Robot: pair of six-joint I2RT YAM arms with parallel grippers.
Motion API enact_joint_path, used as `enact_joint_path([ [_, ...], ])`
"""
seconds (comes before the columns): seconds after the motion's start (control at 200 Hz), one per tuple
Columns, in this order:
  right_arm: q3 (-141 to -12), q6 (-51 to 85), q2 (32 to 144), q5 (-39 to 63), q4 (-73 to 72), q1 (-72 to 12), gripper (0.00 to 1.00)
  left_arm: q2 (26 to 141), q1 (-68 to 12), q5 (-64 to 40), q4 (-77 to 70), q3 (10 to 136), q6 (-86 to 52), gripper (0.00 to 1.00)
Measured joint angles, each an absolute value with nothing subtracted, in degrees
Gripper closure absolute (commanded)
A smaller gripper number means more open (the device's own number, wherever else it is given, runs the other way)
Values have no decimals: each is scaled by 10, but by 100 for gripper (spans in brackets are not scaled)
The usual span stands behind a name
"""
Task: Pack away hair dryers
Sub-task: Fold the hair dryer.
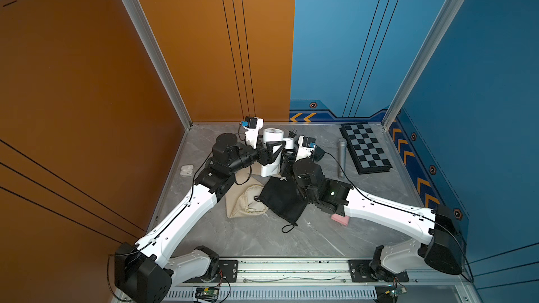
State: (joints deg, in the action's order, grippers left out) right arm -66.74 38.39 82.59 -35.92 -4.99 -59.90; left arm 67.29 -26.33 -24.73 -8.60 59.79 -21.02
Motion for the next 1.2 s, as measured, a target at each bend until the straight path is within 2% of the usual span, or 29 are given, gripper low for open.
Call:
enact_joint_path([
  [0.15, -649, 426, 826, -336, -62, -593, 50, 667, -272, -220, -94, 577, -205, 73],
  [0.345, -643, 517, 826, -320, -89, -586, 32, 662, -274, -157, -123, 564, -210, 73],
  [0.621, -649, 543, 797, -290, -82, -587, 29, 655, -271, -137, -130, 564, -211, 73],
  [0.926, -634, 440, 718, -241, 1, -583, 30, 655, -251, -144, -100, 579, -211, 73],
  [1.201, -601, 300, 667, -122, 69, -475, 29, 649, -242, -181, -69, 601, -210, 73],
])
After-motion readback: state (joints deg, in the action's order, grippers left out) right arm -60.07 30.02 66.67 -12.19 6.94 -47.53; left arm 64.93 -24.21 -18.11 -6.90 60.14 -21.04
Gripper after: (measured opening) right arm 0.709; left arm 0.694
